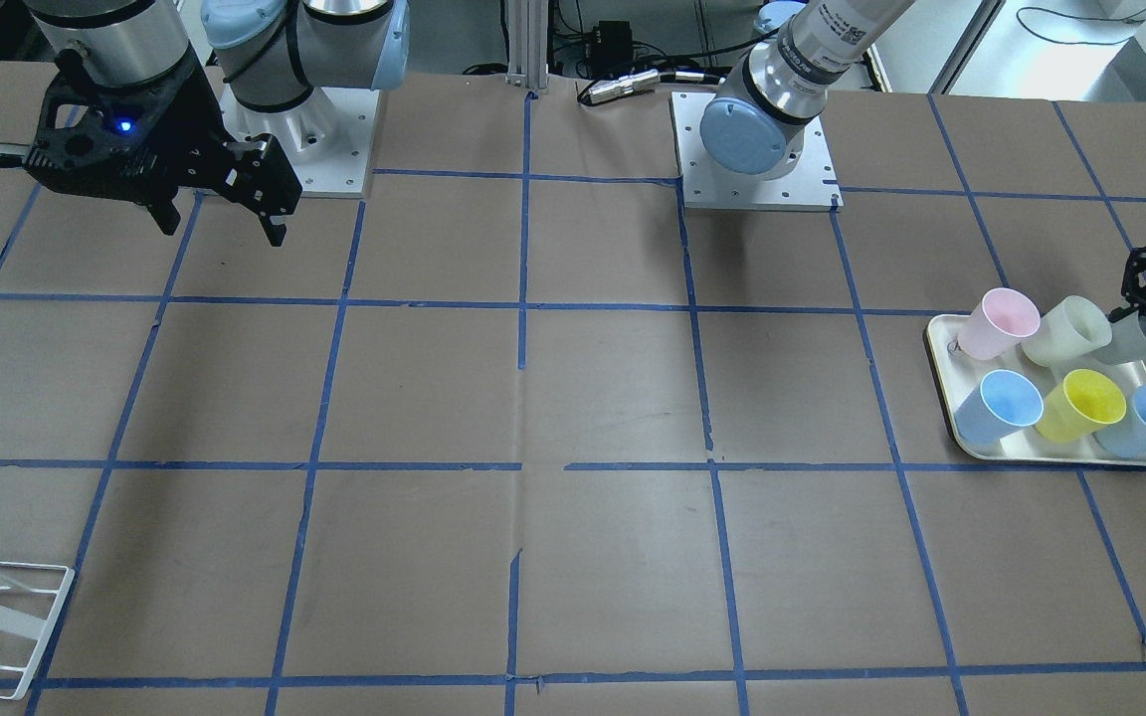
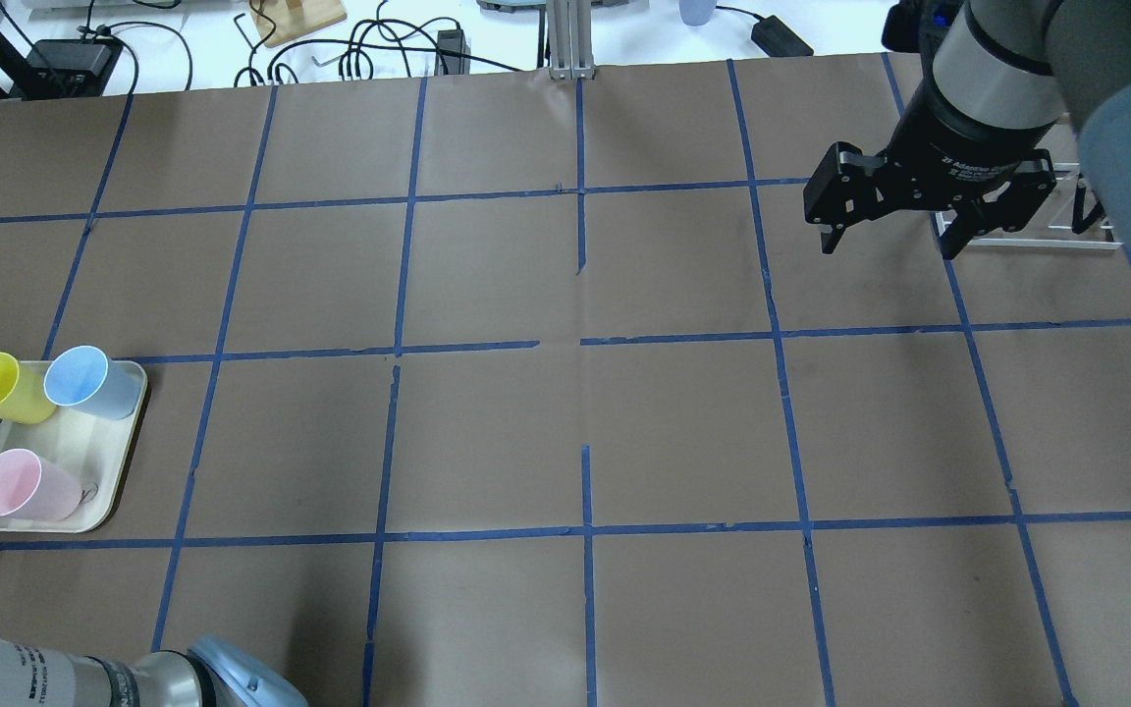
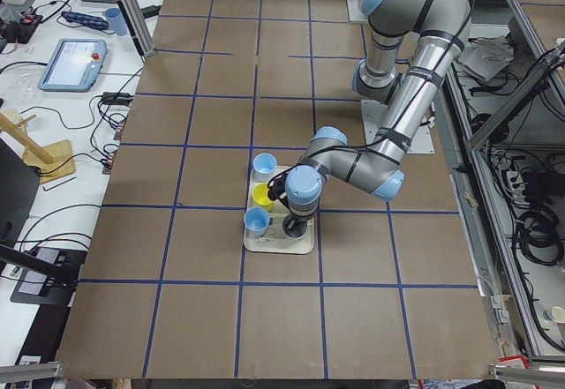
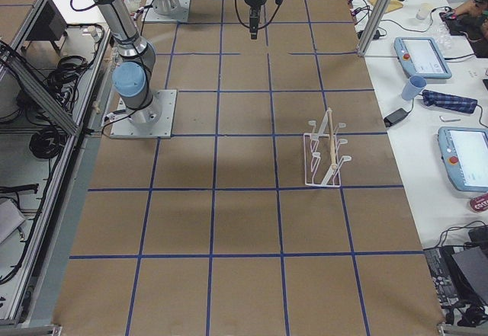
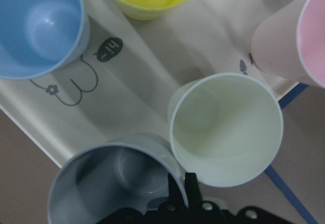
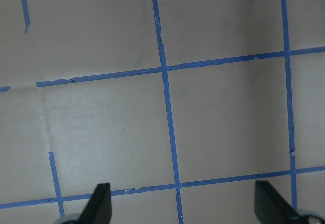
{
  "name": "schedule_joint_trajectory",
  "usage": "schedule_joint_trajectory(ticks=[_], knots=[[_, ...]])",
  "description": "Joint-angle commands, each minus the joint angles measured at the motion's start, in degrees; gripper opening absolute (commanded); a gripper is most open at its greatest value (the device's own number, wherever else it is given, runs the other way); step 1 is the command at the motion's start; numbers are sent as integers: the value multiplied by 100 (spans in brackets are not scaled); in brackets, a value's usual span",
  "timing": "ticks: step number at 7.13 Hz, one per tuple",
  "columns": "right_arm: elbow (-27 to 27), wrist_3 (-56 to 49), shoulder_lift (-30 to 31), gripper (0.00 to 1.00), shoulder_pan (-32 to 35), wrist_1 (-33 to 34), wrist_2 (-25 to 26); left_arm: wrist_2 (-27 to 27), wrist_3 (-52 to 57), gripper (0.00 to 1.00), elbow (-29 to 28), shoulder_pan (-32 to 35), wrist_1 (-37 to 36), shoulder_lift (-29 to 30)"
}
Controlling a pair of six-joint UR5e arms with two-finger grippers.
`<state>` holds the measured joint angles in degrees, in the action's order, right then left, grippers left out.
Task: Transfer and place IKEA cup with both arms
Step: 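Lower the white cup onto the tray among the pastel cups with the left gripper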
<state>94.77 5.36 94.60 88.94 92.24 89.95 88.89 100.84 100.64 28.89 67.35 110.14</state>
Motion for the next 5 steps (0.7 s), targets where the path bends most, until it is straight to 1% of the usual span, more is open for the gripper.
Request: schedule_joint_trajectory(ticks=[1, 3, 5], knots=[[-29, 0, 6, 100, 0, 4, -13, -214, -186, 100, -9, -15, -3, 7], [-29, 0, 15, 100, 0, -22, -4, -196, -223, 100, -79, -6, 23, -28], [-38, 0, 58, 100, 18, -14, -12, -188, -232, 100, -97, 11, 111, -247]])
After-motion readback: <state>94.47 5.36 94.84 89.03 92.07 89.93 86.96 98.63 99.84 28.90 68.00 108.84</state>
